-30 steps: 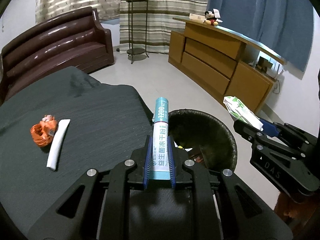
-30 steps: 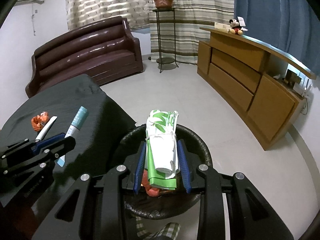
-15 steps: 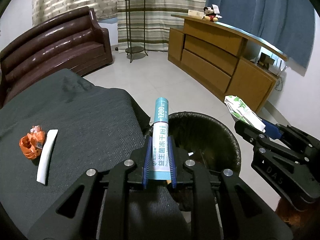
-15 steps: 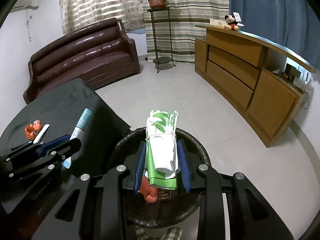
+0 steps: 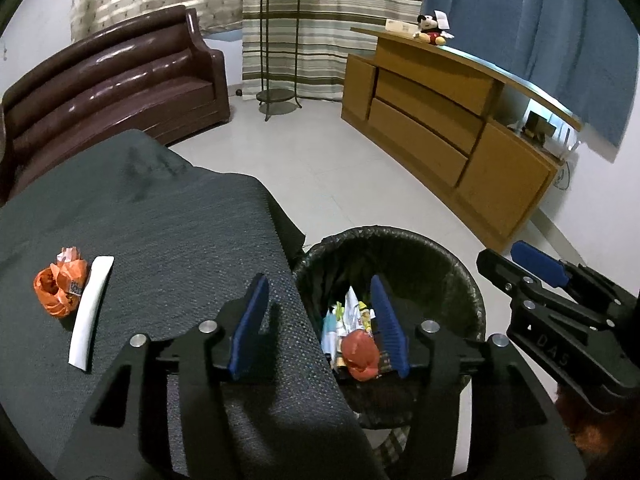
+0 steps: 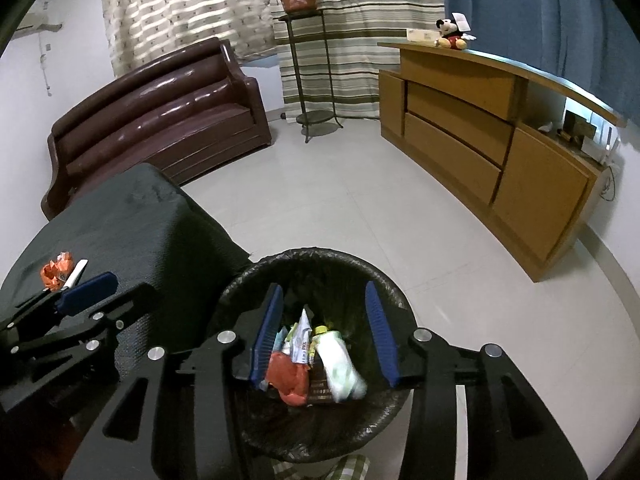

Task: Collect trash
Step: 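Open both tools to drop the tube and box into the bin, then move both open tools back over the bag and wrapper on the bed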

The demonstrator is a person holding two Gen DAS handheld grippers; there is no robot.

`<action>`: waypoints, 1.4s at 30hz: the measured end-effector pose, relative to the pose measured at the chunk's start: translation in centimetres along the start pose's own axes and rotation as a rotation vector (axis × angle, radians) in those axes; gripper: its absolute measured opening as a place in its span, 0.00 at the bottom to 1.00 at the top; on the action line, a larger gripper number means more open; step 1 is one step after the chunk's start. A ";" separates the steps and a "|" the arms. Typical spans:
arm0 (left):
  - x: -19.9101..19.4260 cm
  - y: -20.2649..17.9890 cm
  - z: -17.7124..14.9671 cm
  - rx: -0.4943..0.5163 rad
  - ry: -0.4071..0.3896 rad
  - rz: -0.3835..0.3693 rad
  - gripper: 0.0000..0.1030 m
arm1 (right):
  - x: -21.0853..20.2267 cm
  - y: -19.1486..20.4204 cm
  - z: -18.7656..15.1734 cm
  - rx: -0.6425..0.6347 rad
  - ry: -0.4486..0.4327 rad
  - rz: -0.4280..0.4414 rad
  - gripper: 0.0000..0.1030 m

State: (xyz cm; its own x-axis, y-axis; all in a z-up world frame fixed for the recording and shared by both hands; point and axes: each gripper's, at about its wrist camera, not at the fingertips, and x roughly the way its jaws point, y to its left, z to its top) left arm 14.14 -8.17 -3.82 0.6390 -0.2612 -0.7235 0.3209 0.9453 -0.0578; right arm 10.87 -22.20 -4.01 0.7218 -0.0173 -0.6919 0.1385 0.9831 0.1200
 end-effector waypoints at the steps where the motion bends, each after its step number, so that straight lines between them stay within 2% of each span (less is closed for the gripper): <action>1: -0.1 0.1 0.0 -0.002 -0.002 0.002 0.53 | 0.0 0.1 0.0 0.000 0.000 0.000 0.44; 9: -1.6 1.5 0.1 -0.021 -0.028 0.023 0.57 | -0.1 0.3 0.1 -0.004 -0.001 0.004 0.49; 17: -4.0 5.6 -0.9 -0.085 -0.043 0.088 0.59 | -0.3 2.3 0.2 -0.017 0.006 0.045 0.56; 21: -5.3 8.1 -1.6 -0.113 -0.049 0.134 0.63 | -0.3 4.7 0.3 -0.047 0.013 0.084 0.57; 32: -8.6 16.6 -4.9 -0.216 -0.052 0.295 0.65 | -0.6 12.4 0.1 -0.145 0.038 0.205 0.59; 42: -11.1 22.0 -8.1 -0.290 -0.038 0.365 0.65 | 0.0 20.4 -1.0 -0.230 0.105 0.302 0.59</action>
State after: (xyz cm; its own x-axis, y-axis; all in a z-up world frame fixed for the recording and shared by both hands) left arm 8.44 17.08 -2.59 0.7005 0.0964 -0.7071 -0.1345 0.9909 0.0018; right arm 13.03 -1.98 -2.32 0.6317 0.2862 -0.7204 -0.2337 0.9564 0.1750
